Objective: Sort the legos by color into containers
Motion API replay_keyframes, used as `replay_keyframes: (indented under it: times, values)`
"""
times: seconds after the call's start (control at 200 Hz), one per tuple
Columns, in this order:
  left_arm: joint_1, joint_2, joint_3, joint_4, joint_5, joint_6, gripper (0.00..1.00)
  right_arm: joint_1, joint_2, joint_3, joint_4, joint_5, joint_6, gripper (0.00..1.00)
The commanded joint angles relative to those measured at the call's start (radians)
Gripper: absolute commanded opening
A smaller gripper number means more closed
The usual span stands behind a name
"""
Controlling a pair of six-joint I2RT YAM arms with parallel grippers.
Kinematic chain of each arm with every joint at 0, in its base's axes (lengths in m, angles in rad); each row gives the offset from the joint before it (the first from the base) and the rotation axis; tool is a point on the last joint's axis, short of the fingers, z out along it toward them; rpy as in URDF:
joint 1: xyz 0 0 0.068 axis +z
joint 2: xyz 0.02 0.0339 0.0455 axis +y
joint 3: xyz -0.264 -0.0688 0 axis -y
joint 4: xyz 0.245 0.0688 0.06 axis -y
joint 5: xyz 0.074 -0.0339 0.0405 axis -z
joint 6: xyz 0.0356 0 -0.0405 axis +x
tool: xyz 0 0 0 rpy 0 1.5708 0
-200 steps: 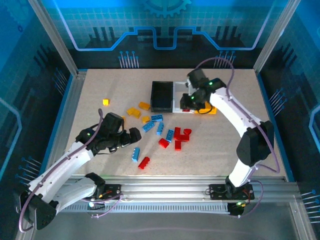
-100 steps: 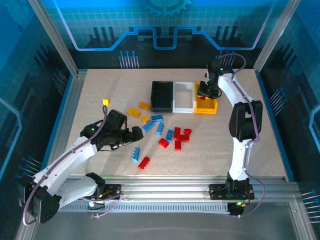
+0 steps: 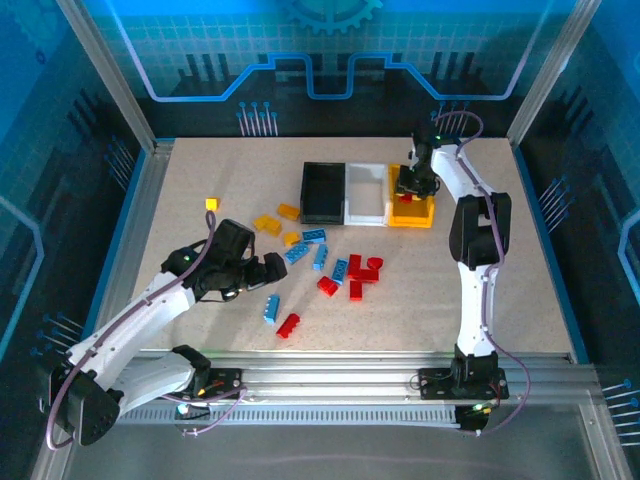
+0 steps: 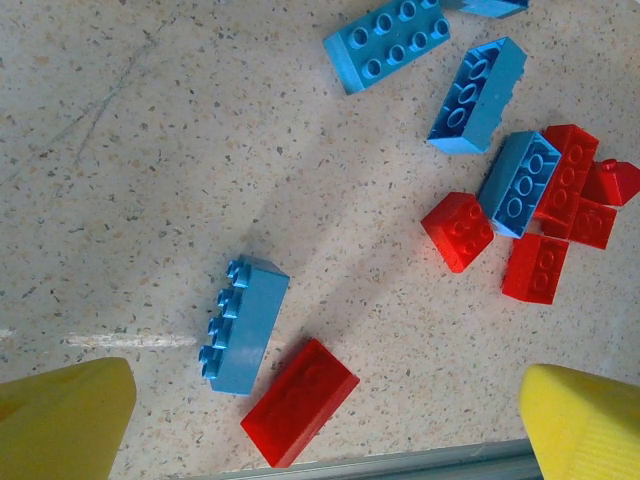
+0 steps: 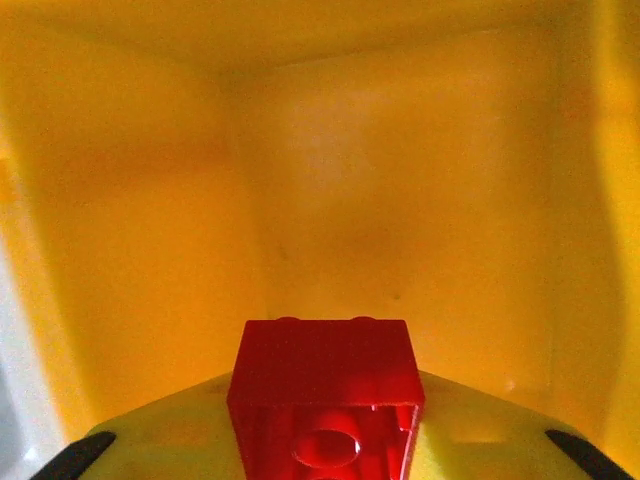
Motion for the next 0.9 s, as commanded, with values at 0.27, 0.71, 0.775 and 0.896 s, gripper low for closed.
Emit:
replay_keyframes:
  times: [0.27, 0.71, 0.775, 0.896]
  values:
    - [0.013, 0.041, -0.012, 0.045, 0.019, -0.023, 0.99, -0.014, -0.044, 0.061, -0.075, -0.024, -0.039, 0.57]
    - [0.012, 0.254, 0.055, 0.195, 0.095, 0.01, 0.99, 0.155, -0.436, -0.314, -0.083, -0.047, -0.069, 0.61]
    - [0.012, 0.277, 0.066, 0.206, 0.102, 0.019, 0.99, 0.2, -0.513, -0.42, -0.059, -0.043, -0.048, 0.62]
    - [0.013, 0.321, 0.086, 0.214, 0.121, 0.037, 0.99, 0.252, -0.589, -0.581, 0.005, -0.044, -0.018, 0.62]
